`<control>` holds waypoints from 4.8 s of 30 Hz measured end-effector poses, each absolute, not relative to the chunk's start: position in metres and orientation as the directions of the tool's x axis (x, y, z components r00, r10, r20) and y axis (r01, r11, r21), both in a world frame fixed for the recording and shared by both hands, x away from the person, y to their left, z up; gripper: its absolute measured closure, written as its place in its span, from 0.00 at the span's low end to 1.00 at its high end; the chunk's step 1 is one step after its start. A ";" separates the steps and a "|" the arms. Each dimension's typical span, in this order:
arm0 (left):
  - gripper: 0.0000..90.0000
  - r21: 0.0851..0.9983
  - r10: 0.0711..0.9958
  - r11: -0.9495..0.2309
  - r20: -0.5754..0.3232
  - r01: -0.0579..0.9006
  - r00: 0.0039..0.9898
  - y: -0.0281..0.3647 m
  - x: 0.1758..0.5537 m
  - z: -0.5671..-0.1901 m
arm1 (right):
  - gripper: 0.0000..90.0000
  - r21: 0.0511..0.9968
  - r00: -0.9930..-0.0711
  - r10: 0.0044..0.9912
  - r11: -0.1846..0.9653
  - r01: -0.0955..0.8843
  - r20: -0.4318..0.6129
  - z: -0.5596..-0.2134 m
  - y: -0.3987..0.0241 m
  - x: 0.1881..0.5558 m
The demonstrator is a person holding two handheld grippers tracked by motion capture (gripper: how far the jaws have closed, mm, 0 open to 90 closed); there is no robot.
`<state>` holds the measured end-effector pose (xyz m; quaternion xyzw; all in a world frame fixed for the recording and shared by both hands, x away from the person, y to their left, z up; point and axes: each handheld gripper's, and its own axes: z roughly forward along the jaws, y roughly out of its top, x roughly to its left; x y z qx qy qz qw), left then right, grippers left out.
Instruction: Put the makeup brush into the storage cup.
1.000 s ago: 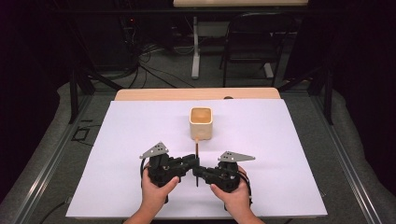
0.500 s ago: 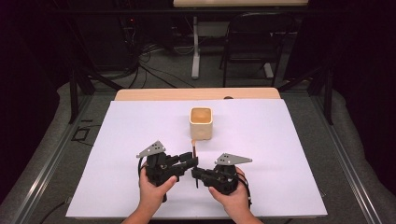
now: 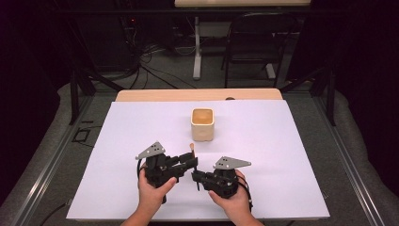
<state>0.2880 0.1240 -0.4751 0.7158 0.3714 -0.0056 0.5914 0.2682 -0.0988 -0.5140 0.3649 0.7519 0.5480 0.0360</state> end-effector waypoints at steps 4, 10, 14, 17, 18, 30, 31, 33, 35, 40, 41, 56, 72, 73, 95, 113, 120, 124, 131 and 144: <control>0.71 0.844 0.526 -0.023 -0.446 0.536 0.724 0.125 0.288 -0.474 | 0.93 0.854 -0.736 0.587 0.137 0.501 0.338 -0.514 -0.098 0.268; 0.74 0.845 0.527 -0.025 -0.443 0.535 0.725 0.126 0.288 -0.473 | 0.93 0.855 -0.745 0.585 0.160 0.494 0.321 -0.514 -0.096 0.266; 0.75 0.845 0.526 -0.023 -0.445 0.535 0.725 0.127 0.288 -0.472 | 0.93 0.856 -0.748 0.581 0.160 0.492 0.321 -0.515 -0.095 0.266; 0.76 0.844 0.526 -0.020 -0.447 0.536 0.724 0.127 0.288 -0.471 | 0.93 0.854 -0.751 0.579 0.168 0.492 0.318 -0.515 -0.095 0.266; 0.76 0.844 0.527 -0.020 -0.447 0.536 0.723 0.127 0.288 -0.471 | 0.93 0.851 -0.749 0.579 0.170 0.497 0.322 -0.515 -0.094 0.265; 0.81 0.842 0.531 -0.025 -0.445 0.538 0.721 0.128 0.288 -0.471 | 0.93 0.855 -0.755 0.571 0.167 0.490 0.321 -0.517 -0.092 0.265; 0.81 0.842 0.530 -0.024 -0.445 0.538 0.721 0.128 0.288 -0.471 | 0.93 0.855 -0.755 0.571 0.168 0.491 0.321 -0.517 -0.092 0.265; 0.82 0.843 0.531 -0.025 -0.444 0.537 0.722 0.128 0.288 -0.471 | 0.93 0.854 -0.758 0.571 0.178 0.490 0.316 -0.517 -0.092 0.265; 0.83 0.845 0.533 -0.028 -0.440 0.535 0.723 0.127 0.287 -0.471 | 0.93 0.853 -0.760 0.569 0.182 0.490 0.315 -0.517 -0.092 0.265; 0.88 0.845 0.536 -0.029 -0.438 0.534 0.722 0.127 0.286 -0.471 | 0.93 0.850 -0.760 0.570 0.190 0.492 0.313 -0.517 -0.092 0.264; 0.90 0.845 0.536 -0.029 -0.438 0.534 0.722 0.127 0.286 -0.471 | 0.93 0.850 -0.760 0.570 0.190 0.492 0.313 -0.517 -0.092 0.264; 0.92 0.843 0.535 -0.031 -0.441 0.538 0.721 0.126 0.286 -0.471 | 0.93 0.847 -0.758 0.568 0.187 0.498 0.320 -0.518 -0.092 0.264; 0.93 0.835 0.524 -0.021 -0.460 0.551 0.717 0.128 0.287 -0.472 | 0.93 0.848 -0.760 0.566 0.187 0.496 0.320 -0.518 -0.092 0.264; 0.93 0.835 0.524 -0.020 -0.460 0.550 0.717 0.128 0.287 -0.472 | 0.93 0.848 -0.760 0.566 0.187 0.495 0.319 -0.518 -0.092 0.264; 0.93 0.841 0.538 0.000 -0.456 0.541 0.709 0.138 0.290 -0.473 | 0.66 0.858 -0.761 0.560 0.160 0.489 0.329 -0.518 -0.096 0.266; 0.93 0.840 0.621 0.033 -0.441 0.541 0.648 0.153 0.299 -0.479 | 0.64 0.854 -0.739 0.573 0.123 0.505 0.354 -0.519 -0.104 0.271; 0.93 0.837 0.638 0.046 -0.445 0.545 0.628 0.158 0.303 -0.479 | 0.64 0.851 -0.730 0.579 0.112 0.513 0.363 -0.521 -0.105 0.273; 0.93 0.853 0.656 0.057 -0.423 0.518 0.625 0.161 0.305 -0.477 | 0.64 0.851 -0.729 0.581 0.112 0.512 0.362 -0.522 -0.105 0.273; 0.93 0.865 0.672 0.053 -0.401 0.500 0.622 0.163 0.309 -0.475 | 0.63 0.849 -0.725 0.589 0.119 0.515 0.357 -0.522 -0.106 0.272; 0.93 0.871 0.685 0.030 -0.375 0.490 0.625 0.155 0.325 -0.474 | 0.61 0.849 -0.707 0.608 0.100 0.519 0.361 -0.521 -0.113 0.276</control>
